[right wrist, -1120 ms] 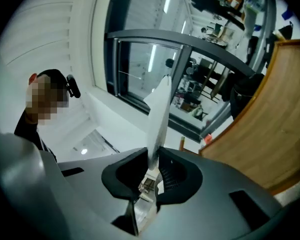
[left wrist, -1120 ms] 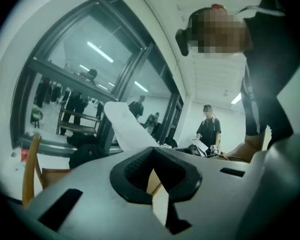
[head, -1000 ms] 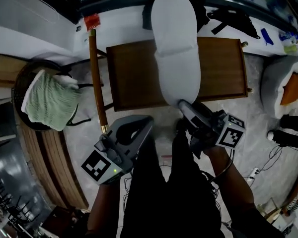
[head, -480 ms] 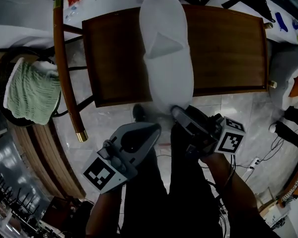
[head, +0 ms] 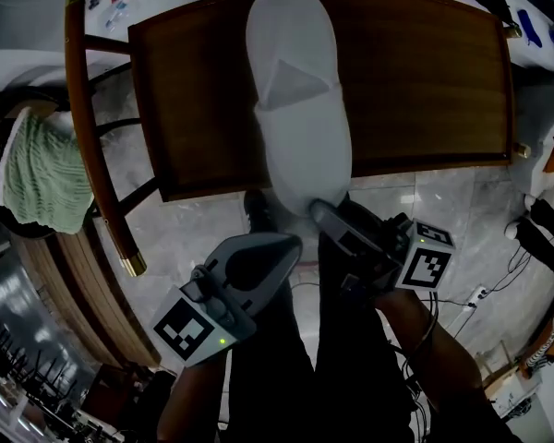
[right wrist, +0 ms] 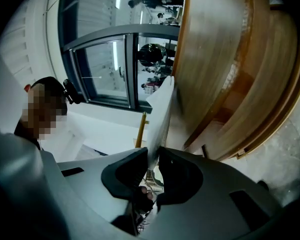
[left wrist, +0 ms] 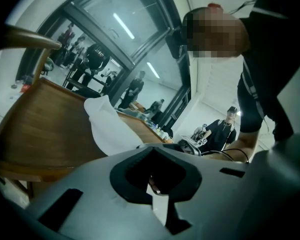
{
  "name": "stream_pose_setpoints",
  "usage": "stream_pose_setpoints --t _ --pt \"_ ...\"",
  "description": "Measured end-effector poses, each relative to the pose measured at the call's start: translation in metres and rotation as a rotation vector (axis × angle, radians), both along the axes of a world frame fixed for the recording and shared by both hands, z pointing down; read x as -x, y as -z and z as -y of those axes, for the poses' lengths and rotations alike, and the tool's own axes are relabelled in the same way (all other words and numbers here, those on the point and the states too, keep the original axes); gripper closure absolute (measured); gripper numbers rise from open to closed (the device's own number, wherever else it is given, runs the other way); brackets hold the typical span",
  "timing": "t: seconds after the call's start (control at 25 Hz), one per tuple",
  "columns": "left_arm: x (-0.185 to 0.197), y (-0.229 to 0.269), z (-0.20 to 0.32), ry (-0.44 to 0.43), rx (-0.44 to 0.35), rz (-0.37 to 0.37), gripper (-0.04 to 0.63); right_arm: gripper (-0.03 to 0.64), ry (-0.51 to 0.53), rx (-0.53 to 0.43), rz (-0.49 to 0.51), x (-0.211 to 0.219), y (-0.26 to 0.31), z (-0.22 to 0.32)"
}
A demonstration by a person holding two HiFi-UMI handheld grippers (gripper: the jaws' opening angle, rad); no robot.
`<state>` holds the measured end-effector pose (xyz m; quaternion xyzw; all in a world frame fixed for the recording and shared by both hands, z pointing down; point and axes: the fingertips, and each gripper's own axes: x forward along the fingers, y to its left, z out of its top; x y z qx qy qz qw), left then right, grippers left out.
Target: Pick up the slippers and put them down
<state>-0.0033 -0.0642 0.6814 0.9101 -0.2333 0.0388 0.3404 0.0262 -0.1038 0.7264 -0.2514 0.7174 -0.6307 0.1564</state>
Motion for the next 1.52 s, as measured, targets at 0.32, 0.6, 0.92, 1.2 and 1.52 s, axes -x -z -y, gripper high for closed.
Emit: stream_pose_setpoints --t 0.32,0.6,0.92,1.2,1.52 --pt "-0.001 -0.008 -0.005 -0.012 0.018 -0.002 0.592 0.551 -0.004 0.071 -0.009 0.002 -0.023 -0.01" --pt "-0.001 -0.013 -0.011 -0.015 0.026 -0.004 0.592 0.551 -0.007 0.095 -0.006 0.005 -0.032 -0.014" --pt "0.0 -0.015 -0.017 -0.014 0.023 -0.006 0.592 0.489 -0.021 0.089 -0.002 0.007 -0.034 -0.011" --pt "0.003 -0.01 -0.02 -0.013 0.005 0.004 0.592 0.472 -0.049 0.1 -0.021 -0.011 -0.038 -0.017" --pt "0.005 0.05 -0.013 -0.013 -0.069 0.002 0.592 0.517 -0.082 0.022 -0.138 -0.045 0.023 -0.025"
